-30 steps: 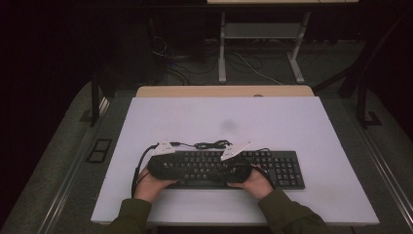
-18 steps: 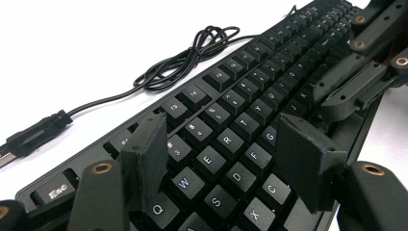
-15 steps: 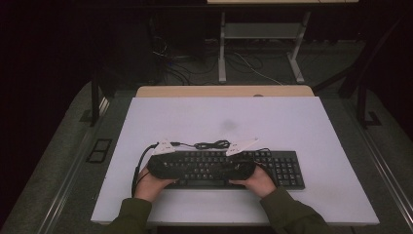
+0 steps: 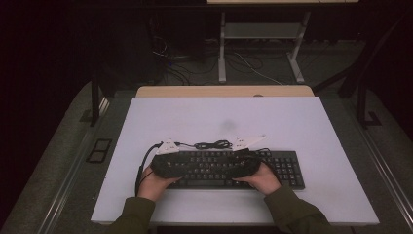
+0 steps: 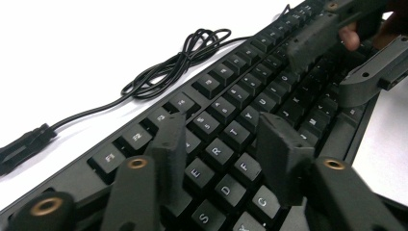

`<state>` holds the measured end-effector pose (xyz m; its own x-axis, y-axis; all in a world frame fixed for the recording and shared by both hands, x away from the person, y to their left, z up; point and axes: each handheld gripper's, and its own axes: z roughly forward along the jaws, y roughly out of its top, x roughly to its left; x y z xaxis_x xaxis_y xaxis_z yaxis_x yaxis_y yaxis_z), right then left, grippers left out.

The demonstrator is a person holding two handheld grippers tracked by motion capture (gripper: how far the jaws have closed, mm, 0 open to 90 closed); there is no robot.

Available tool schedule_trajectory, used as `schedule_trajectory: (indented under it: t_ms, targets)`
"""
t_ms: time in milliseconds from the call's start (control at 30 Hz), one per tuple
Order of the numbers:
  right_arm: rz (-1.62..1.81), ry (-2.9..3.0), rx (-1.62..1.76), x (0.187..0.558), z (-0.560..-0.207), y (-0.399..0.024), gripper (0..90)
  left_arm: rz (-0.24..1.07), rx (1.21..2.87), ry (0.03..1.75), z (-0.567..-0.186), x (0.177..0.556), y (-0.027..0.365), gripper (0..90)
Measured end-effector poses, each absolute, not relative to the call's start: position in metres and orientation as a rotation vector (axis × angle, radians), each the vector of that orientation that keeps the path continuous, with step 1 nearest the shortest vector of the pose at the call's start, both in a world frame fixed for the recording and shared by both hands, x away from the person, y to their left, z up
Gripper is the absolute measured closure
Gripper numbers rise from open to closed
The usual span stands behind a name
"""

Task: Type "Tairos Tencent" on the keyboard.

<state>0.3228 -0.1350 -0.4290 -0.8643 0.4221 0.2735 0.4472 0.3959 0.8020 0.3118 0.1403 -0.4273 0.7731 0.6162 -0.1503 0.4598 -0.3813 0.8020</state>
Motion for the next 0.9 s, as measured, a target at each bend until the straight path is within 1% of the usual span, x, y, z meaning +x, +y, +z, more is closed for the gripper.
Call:
schedule_trajectory:
  t_ms: [200,500,567,900]
  targets:
    - [-1.523,-2.607,-0.845,0.325,-0.429,-0.140,39.4,0.194,2.053,0.784,-0.426,0.313,0.134,69.6]
    - [-1.544,-2.614,-0.896,0.329,-0.428,-0.149,30.4,0.171,2.065,0.747,-0.425,0.315,0.125,86.8]
    - [-1.550,-2.617,-0.903,0.329,-0.428,-0.151,29.2,0.167,2.067,0.746,-0.426,0.316,0.123,89.1]
    - [-1.547,-2.631,-0.920,0.332,-0.431,-0.155,24.6,0.159,2.113,0.751,-0.432,0.320,0.114,89.2]
